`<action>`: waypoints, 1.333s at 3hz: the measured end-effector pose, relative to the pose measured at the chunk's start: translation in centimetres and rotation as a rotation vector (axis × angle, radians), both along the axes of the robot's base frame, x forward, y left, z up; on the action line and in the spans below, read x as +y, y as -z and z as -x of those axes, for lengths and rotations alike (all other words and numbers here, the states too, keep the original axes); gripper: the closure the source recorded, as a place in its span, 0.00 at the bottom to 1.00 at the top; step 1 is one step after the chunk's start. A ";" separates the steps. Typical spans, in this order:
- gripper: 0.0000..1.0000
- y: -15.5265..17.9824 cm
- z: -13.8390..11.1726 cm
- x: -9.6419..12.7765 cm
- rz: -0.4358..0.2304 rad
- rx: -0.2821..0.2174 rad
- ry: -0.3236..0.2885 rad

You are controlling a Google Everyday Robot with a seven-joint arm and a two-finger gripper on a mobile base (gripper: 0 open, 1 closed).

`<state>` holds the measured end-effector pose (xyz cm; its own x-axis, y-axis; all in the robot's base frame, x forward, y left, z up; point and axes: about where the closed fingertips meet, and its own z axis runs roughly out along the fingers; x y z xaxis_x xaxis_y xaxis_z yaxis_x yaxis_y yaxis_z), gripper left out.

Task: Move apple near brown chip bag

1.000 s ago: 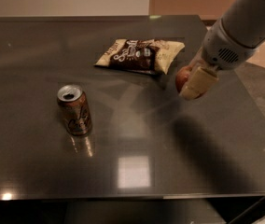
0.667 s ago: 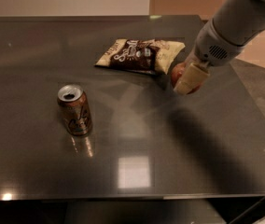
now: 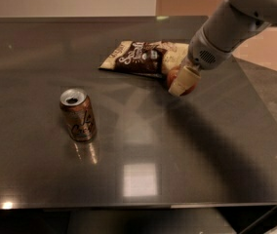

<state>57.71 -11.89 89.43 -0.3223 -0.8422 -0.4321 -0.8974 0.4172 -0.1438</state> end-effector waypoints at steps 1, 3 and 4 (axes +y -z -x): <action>1.00 1.7 -1.3 0.8 -0.007 0.002 0.006; 0.83 4.0 -3.0 1.0 0.032 -0.033 0.036; 0.59 4.5 -3.5 0.5 0.051 -0.055 0.054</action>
Offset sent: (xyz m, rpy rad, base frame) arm 0.0335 0.0134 -0.0468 -0.0133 -0.0236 -0.0309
